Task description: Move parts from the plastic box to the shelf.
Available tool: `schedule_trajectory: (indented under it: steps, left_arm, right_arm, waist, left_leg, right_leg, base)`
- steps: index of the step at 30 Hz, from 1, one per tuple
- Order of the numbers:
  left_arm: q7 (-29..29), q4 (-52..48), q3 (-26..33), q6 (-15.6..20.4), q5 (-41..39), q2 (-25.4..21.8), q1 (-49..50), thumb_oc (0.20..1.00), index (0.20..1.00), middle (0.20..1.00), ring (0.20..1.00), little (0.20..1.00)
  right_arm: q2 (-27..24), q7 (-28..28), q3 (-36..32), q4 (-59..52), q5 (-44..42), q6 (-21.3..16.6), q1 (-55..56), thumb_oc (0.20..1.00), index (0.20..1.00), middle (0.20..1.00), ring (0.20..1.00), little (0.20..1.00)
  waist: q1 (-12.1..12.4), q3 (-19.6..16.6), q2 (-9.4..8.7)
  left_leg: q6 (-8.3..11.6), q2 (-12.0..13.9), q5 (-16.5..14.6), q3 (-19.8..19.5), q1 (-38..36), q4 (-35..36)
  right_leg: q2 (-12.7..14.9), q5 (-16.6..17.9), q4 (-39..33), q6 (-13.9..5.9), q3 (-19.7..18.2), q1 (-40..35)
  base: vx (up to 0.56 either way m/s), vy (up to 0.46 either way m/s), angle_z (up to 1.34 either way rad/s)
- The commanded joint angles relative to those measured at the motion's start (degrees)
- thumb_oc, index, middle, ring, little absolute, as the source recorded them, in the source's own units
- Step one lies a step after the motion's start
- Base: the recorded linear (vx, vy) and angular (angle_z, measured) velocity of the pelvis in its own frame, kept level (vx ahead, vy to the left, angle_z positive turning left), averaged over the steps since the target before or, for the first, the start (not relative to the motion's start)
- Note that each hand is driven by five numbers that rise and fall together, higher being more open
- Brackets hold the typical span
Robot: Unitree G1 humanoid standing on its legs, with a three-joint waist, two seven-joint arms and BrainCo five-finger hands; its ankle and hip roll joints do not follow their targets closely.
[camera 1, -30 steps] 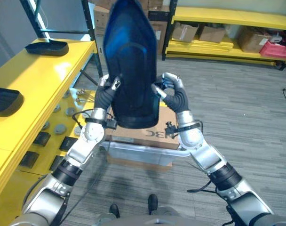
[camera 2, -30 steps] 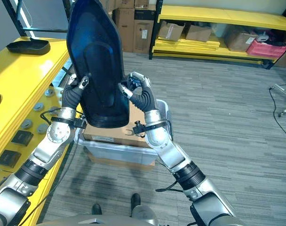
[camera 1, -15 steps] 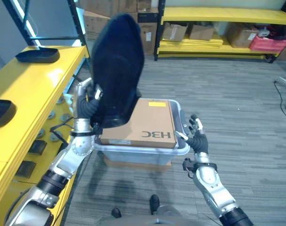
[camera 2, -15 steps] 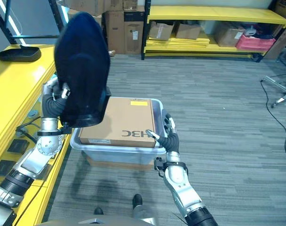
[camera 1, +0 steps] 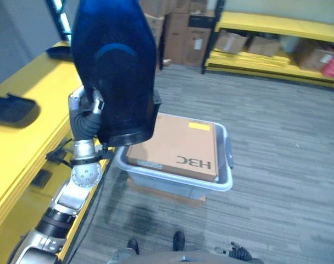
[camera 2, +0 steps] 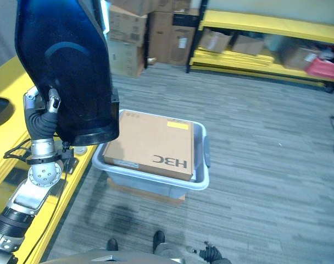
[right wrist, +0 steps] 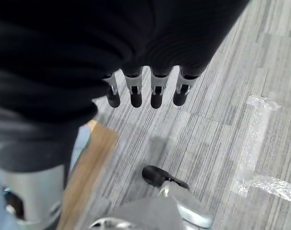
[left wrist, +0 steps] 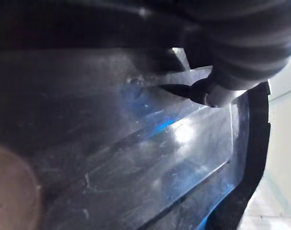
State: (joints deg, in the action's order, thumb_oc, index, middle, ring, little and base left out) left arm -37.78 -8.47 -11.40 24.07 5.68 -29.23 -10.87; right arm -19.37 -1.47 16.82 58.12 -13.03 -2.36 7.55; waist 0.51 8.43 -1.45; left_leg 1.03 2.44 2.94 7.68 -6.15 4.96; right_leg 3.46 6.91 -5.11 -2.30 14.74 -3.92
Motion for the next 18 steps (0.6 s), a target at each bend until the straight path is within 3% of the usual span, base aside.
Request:
schedule_trajectory:
  steps: [1, 2, 4, 5, 6, 7, 8, 10, 11, 12, 15, 16, 17, 18]
  left_arm:
    - [4.8, -7.4, 6.8, -0.2, -2.8, 0.2, -1.4, 0.2, 0.2, 0.2, 0.2, 0.2]
    - [5.7, -8.9, 8.2, -1.3, -3.2, 0.9, 0.2, 0.2, 0.2, 0.2, 0.2, 0.2]
    - [6.1, -9.2, 8.5, -1.4, -3.3, 1.1, 0.6, 0.2, 0.2, 0.2, 0.2, 0.2]
    - [6.5, -9.8, 9.8, -1.8, -3.4, 1.1, 1.4, 0.2, 0.2, 0.2, 0.2, 0.2]
    - [7.0, -10.0, 10.5, -2.0, -3.9, 1.1, 1.8, 0.2, 0.2, 0.2, 0.2, 0.2]
    - [8.4, -10.1, 11.7, -2.0, -5.2, 1.1, 2.5, 0.2, 0.2, 0.2, 0.2, 0.2]
    - [8.3, -10.0, 11.9, -2.0, -5.3, 1.2, 2.7, 0.2, 0.2, 0.2, 0.2, 0.2]
    - [9.7, -9.2, 12.3, -1.1, -5.8, 1.5, 3.2, 0.2, 0.2, 0.2, 0.2, 0.2]
    - [9.4, -8.8, 12.4, -0.9, -5.5, 1.4, 3.6, 0.2, 0.2, 0.2, 0.2, 0.2]
    - [8.4, -8.0, 12.5, 0.4, -5.2, 1.2, 4.6, 0.2, 0.2, 0.2, 0.2, 0.2]
    - [7.7, -7.4, 12.6, 1.0, -4.6, 1.0, 5.1, 0.2, 0.2, 0.2, 0.2, 0.2]
    - [7.5, -7.3, 12.6, 1.0, -4.6, 1.0, 5.0, 0.2, 0.2, 0.2, 0.2, 0.2]
    - [7.9, -6.6, 12.5, 1.7, -5.1, 1.0, 4.7, 0.2, 0.2, 0.2, 0.2, 0.2]
    - [8.0, -6.5, 12.5, 1.8, -5.1, 1.0, 4.7, 0.2, 0.2, 0.2, 0.2, 0.2]
  right_arm:
    - [1.8, 11.7, 1.0, 11.1, 0.8, 10.6, -8.3, 1.0, 1.0, 1.0, 1.0, 1.0]
    - [1.8, 13.3, 2.1, 13.6, 4.6, 12.3, -9.7, 1.0, 1.0, 1.0, 1.0, 1.0]
    - [1.7, 13.2, 2.4, 13.9, 4.5, 12.5, -10.0, 1.0, 1.0, 1.0, 1.0, 1.0]
    - [1.6, 13.2, 2.9, 14.8, 5.7, 13.4, -11.1, 1.0, 1.0, 1.0, 1.0, 1.0]
    - [1.6, 13.5, 2.9, 14.9, 6.6, 13.8, -11.5, 1.0, 1.0, 1.0, 1.0, 1.0]
    - [1.5, 13.3, 2.6, 15.0, 7.8, 14.7, -12.1, 1.0, 1.0, 1.0, 1.0, 1.0]
    - [1.5, 12.8, 2.6, 15.0, 7.8, 14.8, -12.2, 1.0, 1.0, 1.0, 1.0, 1.0]
    - [1.5, 11.6, 2.4, 14.4, 6.2, 15.3, -12.5, 1.0, 1.0, 1.0, 1.0, 1.0]
    - [1.4, 11.1, 2.1, 14.2, 4.7, 15.3, -13.1, 1.0, 1.0, 1.0, 1.0, 1.0]
    - [1.6, 11.0, 1.4, 14.2, 2.6, 15.6, -14.8, 1.0, 1.0, 1.0, 1.0, 1.0]
    - [1.9, 11.8, 0.5, 14.8, 4.2, 16.4, -16.1, 1.0, 1.0, 1.0, 1.0, 1.0]
    - [2.1, 11.9, 0.4, 15.0, 5.2, 16.1, -16.2, 1.0, 1.0, 1.0, 1.0, 1.0]
    - [2.5, 9.1, 0.6, 15.3, 6.1, 12.4, -16.0, 1.0, 1.0, 1.0, 1.0, 1.0]
    - [2.7, 8.6, 0.7, 15.4, 6.0, 12.0, -16.0, 1.0, 1.0, 1.0, 1.0, 1.0]
  waist:
    - [4.1, 1.4, -0.23]
    - [6.5, 2.1, 0.21]
    - [6.8, 2.2, 0.34]
    - [8.8, 3.2, 0.79]
    - [9.4, 3.6, 0.97]
    - [9.9, 4.7, 1.42]
    - [9.9, 5.0, 1.51]
    - [9.5, 5.4, 1.28]
    - [9.4, 5.7, 1.05]
    - [9.4, 5.7, 0.5]
    - [9.2, 5.4, -0.05]
    - [9.1, 5.3, -0.16]
    - [8.7, 4.7, -0.29]
    - [8.6, 4.6, -0.29]
  left_leg:
    - [3.87, 3.5, -5.7, -2.8, -1.4, 0.0]
    - [5.33, 4.5, -3.7, -4.4, 0.0, 0.0]
    - [5.85, 4.7, -3.0, -4.8, 0.5, 0.0]
    - [7.54, 5.6, -0.8, -5.2, 3.0, 0.0]
    - [7.97, 5.8, -0.1, -4.7, 4.0, -0.4]
    - [8.32, 6.4, 0.8, -0.9, 4.6, -1.2]
    - [8.29, 6.5, 0.9, 0.0, 4.6, -1.4]
    - [7.95, 6.5, -0.5, 4.4, 4.3, -3.4]
    - [7.01, 5.9, -1.8, 6.1, 4.6, -5.6]
    - [5.12, 4.8, -5.1, 8.9, 4.7, -9.7]
    - [3.78, 4.6, -8.1, 12.5, 4.7, -15.5]
    - [3.67, 4.8, -8.5, 13.4, 4.8, -17.0]
    - [3.44, 5.6, -8.9, 16.1, 4.0, -19.0]
    - [3.4, 5.6, -9.1, 16.1, 3.9, -19.1]
  right_leg:
    - [1.9, -11.0, 0.1, -1.73, 2.4, -7.1]
    - [1.0, -11.4, 0.1, -0.85, 3.8, -7.5]
    - [0.8, -11.4, 0.1, -0.74, 4.3, -7.6]
    - [0.5, -11.8, 0.2, -0.58, 5.8, -8.2]
    - [0.4, -11.9, 0.4, -0.54, 6.8, -8.4]
    - [0.5, -12.5, 1.5, -0.36, 10.1, -9.2]
    - [0.5, -12.6, 1.8, -0.33, 10.8, -9.3]
    - [0.9, -13.1, 2.4, -0.43, 13.3, -9.7]
    - [1.5, -12.8, 2.8, -0.24, 14.5, -9.3]
    - [2.4, -12.2, 2.9, 0.16, 16.1, -8.7]
    - [3.0, -11.7, 2.5, 0.61, 18.0, -8.9]
    - [3.1, -11.6, 2.4, 0.68, 18.6, -9.0]
    - [3.7, -10.9, 2.0, 0.54, 20.3, -9.0]
    - [3.7, -10.8, 2.0, 0.46, 20.6, -9.0]
  base:
    - [0.02, -0.329, 0.8]
    - [-0.01, -0.278, 0.78]
    - [-0.05, -0.134, 0.51]
    - [-0.08, -0.108, 0.43]
    - [-0.12, -0.145, 0.66]
    - [-0.08, -0.064, 0.74]
    - [-0.06, -0.068, 0.8]
    - [-0.06, -0.021, 0.99]
    - [-0.19, 0.082, 1.61]
    - [-0.19, 0.099, 1.43]
    - [-0.12, 0.109, 0.94]
    - [-0.13, 0.203, 0.72]
    - [-0.09, 0.169, 0.88]
    - [-0.09, 0.207, 0.98]
